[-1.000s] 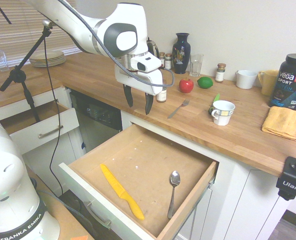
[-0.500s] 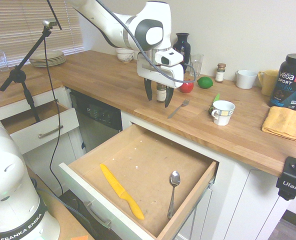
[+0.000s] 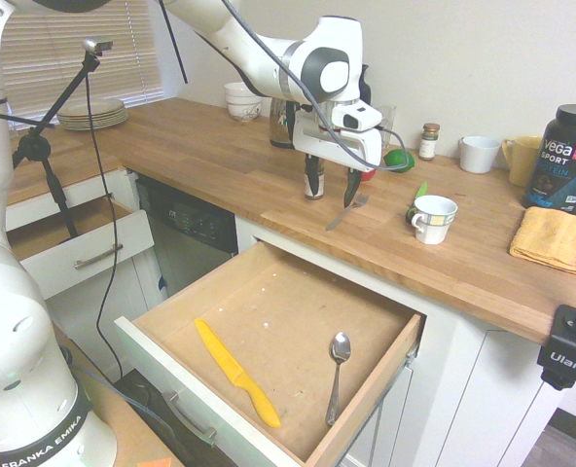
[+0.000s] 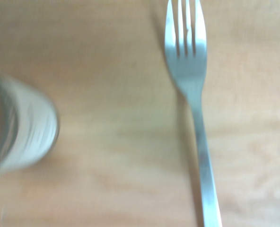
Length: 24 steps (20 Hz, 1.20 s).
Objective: Put fork in the drawer
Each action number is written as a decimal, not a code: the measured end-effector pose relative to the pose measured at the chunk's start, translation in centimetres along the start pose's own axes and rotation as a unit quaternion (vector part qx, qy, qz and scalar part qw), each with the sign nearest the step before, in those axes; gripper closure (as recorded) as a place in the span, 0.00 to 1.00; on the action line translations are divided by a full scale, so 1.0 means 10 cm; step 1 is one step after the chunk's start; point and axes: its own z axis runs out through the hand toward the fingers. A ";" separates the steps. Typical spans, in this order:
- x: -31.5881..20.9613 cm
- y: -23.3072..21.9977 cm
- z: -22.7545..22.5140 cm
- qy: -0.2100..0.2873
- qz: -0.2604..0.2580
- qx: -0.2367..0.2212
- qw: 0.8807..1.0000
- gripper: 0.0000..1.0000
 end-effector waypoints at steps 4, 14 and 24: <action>0.17 -0.20 0.07 -0.005 -0.001 -0.009 1.000 0.00; 0.38 -0.51 0.21 -0.013 -0.005 -0.024 1.000 0.00; 0.46 -0.44 0.42 -0.021 0.005 -0.035 0.999 1.00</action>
